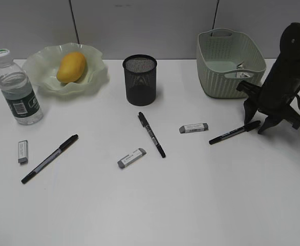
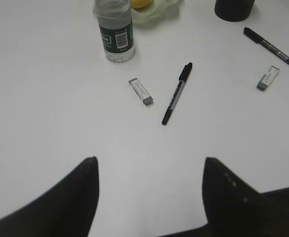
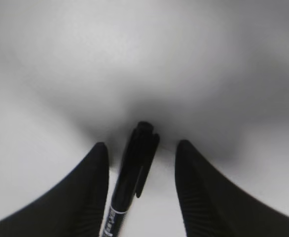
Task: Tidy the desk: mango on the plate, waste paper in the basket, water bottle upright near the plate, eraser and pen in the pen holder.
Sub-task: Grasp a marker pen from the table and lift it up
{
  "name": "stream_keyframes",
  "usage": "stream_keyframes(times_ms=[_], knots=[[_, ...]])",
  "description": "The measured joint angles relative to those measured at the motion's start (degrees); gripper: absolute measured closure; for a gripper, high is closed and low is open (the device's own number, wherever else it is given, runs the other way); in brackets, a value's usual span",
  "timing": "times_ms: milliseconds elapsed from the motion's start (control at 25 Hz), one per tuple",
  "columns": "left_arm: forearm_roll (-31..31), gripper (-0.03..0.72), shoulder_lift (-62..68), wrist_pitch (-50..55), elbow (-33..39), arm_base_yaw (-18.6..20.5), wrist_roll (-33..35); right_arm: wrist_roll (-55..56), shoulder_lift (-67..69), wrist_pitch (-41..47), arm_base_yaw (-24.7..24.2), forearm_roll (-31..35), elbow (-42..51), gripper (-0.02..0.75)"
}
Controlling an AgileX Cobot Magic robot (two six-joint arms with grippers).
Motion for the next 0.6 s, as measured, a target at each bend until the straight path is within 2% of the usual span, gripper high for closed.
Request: stream_keyframes(times_ms=[400,600], knots=[[0.0,0.205,0.0,0.0,0.0,0.0,0.0,-1.1,0.3,1.9,0.8,-3.5,-0.2,0.568],[0.0,0.207,0.0,0.0,0.0,0.0,0.0,-5.9,0.3,2.0,1.1,-4.1,-0.2,0.584]])
